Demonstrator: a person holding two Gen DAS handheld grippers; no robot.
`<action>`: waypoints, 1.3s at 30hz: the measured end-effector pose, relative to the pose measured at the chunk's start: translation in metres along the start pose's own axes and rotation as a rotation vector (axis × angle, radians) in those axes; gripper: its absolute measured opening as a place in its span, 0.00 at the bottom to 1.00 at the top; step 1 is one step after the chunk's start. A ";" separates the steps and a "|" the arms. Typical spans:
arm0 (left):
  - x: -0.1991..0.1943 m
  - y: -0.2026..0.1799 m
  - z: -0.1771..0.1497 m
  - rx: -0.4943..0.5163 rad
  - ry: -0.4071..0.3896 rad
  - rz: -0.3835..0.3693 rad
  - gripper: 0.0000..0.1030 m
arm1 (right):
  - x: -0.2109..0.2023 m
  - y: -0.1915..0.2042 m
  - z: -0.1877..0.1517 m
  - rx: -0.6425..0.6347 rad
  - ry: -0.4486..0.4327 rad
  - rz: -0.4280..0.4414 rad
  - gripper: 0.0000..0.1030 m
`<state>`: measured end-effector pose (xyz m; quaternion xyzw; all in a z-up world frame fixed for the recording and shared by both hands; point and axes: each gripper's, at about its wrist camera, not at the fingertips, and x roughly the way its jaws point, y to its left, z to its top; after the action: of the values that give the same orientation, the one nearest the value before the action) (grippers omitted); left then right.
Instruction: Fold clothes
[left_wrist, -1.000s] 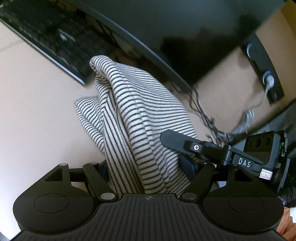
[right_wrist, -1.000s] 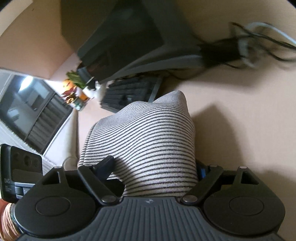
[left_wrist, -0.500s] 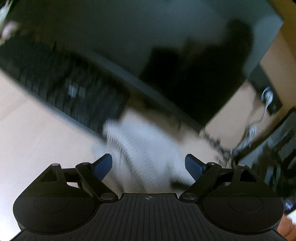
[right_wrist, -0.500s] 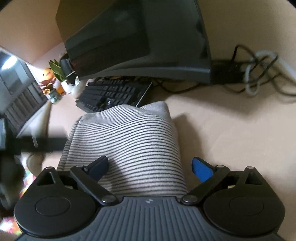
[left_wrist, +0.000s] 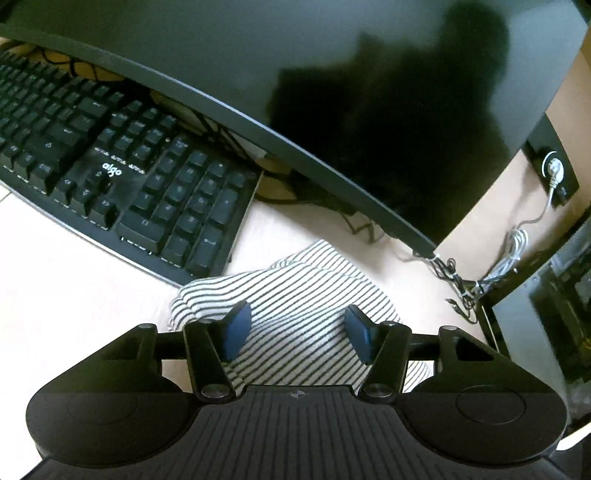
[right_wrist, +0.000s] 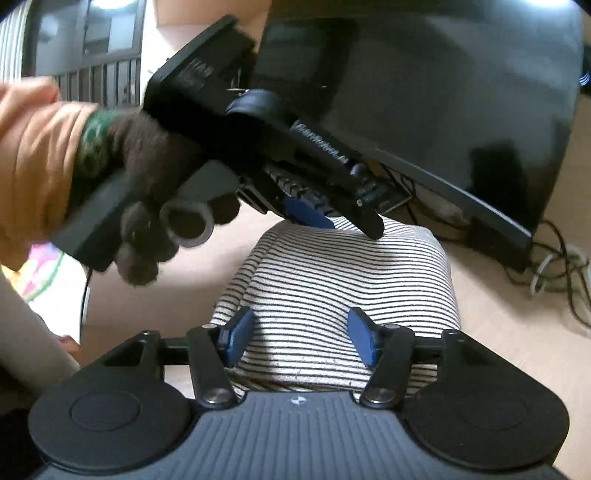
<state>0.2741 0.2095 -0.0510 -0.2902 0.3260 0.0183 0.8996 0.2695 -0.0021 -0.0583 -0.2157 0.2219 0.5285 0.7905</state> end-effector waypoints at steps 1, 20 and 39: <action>0.002 -0.002 0.000 0.018 -0.003 0.010 0.60 | 0.000 -0.001 0.001 -0.002 0.003 0.003 0.58; -0.043 -0.018 -0.017 0.009 -0.004 -0.081 0.63 | 0.057 -0.144 0.037 0.617 0.041 0.019 0.63; -0.024 0.000 -0.027 -0.016 0.008 -0.078 0.63 | 0.018 -0.107 0.033 0.373 -0.038 -0.124 0.49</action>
<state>0.2396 0.1986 -0.0529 -0.3098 0.3177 -0.0151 0.8960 0.3797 -0.0071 -0.0305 -0.0687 0.2875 0.4323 0.8519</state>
